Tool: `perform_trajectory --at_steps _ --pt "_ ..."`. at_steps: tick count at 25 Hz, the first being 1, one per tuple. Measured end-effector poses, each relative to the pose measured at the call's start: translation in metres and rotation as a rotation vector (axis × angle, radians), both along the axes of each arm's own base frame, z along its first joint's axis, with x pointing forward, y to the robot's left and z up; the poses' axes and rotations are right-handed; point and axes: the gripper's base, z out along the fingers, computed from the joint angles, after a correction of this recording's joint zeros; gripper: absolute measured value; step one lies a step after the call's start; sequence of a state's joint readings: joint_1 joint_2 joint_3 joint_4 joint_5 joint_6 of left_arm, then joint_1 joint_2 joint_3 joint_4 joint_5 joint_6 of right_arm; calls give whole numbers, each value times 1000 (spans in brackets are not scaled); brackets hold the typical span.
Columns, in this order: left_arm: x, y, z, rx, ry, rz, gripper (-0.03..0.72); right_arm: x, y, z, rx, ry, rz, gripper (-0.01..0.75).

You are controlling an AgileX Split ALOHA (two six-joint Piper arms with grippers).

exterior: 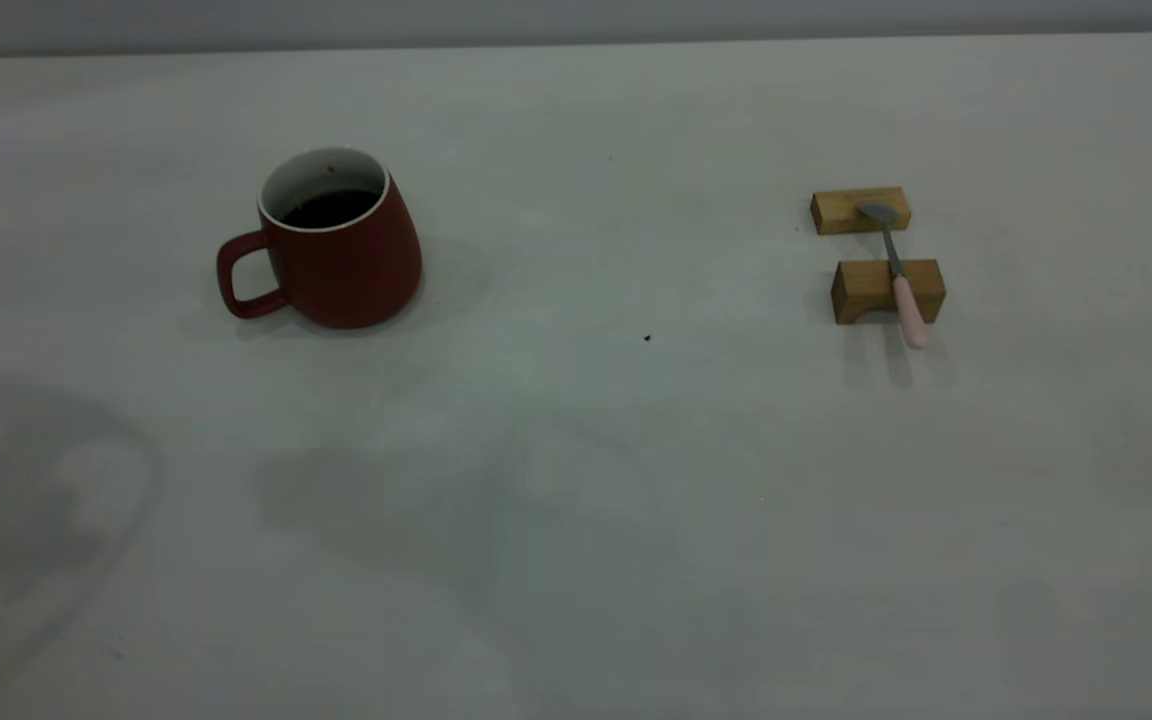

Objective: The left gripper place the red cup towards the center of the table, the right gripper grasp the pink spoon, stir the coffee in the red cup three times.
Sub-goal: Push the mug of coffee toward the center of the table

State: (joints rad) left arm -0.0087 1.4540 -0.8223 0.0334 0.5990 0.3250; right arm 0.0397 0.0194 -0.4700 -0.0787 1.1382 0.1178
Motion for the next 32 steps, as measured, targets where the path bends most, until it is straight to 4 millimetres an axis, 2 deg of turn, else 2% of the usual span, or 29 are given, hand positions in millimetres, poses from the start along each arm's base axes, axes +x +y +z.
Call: perform_trajectory --at_steps 9,13,16,18,23,29,32 --pt "108 -11 -43 -9 47 -403 478 0 0 0 0 -1 0 238" --pt "149 -12 -73 17 83 -553 476 0 0 0 0 -1 0 238" --pt "171 -14 -102 14 121 -663 465 0 0 0 0 -1 0 238" --pt "182 -15 -116 4 141 -743 456 0 0 0 0 -1 0 238" --pt "194 -20 -148 -10 189 -920 447 0 0 0 0 -1 0 238" --pt "194 -38 -171 -73 183 -1021 446 0 0 0 0 -1 0 238" --pt "192 -49 -175 -87 183 -1047 446 0 0 0 0 -1 0 238"
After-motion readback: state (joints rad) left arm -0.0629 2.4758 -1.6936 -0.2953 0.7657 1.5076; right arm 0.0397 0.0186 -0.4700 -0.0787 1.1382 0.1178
